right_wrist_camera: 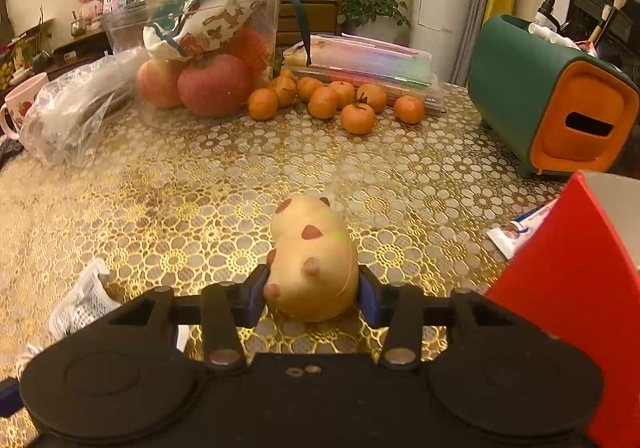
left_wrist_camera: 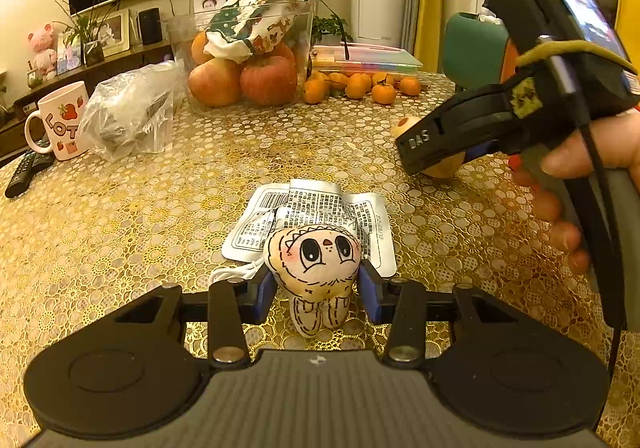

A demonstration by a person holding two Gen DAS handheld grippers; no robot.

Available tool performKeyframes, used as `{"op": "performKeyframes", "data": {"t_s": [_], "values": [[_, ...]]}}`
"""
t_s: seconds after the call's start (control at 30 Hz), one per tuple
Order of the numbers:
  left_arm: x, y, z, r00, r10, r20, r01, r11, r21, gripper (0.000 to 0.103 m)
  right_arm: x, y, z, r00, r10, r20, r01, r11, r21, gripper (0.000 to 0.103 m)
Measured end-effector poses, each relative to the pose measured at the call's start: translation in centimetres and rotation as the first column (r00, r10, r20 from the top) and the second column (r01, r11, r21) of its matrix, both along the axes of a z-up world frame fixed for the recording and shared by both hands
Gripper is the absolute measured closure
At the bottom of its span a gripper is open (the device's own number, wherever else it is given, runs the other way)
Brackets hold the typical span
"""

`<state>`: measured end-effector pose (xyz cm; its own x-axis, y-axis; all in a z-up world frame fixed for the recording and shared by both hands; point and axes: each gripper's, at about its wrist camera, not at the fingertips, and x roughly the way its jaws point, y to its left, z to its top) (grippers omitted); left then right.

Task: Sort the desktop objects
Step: 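Grasp the cartoon-face plush with the left tool while the right tool grasps the tan pig toy, then carry the plush and pig toy together over the red box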

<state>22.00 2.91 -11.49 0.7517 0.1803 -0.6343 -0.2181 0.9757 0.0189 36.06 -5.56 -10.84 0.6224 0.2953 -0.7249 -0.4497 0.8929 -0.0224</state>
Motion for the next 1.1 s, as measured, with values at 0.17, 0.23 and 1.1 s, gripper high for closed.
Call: {"op": "performKeyframes", "data": {"t_s": [0.17, 0.23, 1.1], "values": [[-0.4, 0.1, 0.3, 1.000, 0.012, 0.000, -0.012, 0.999, -0.029, 0.062, -0.9, -0.9, 1.0, 1.000, -0.005, 0.011, 0.005, 1.000, 0.022, 0.060], [-0.7, 0.0, 0.4, 1.000, 0.015, 0.001, -0.015, 0.999, -0.029, 0.062, -1.5, -1.2, 1.4, 1.000, -0.005, 0.012, 0.004, 1.000, 0.027, 0.060], [-6.6, -3.7, 6.9, 0.996, -0.061, 0.062, 0.064, 0.996, -0.055, 0.062, -13.5, -8.3, 6.8, 0.999, 0.041, -0.012, -0.040, 0.996, 0.081, 0.060]]}}
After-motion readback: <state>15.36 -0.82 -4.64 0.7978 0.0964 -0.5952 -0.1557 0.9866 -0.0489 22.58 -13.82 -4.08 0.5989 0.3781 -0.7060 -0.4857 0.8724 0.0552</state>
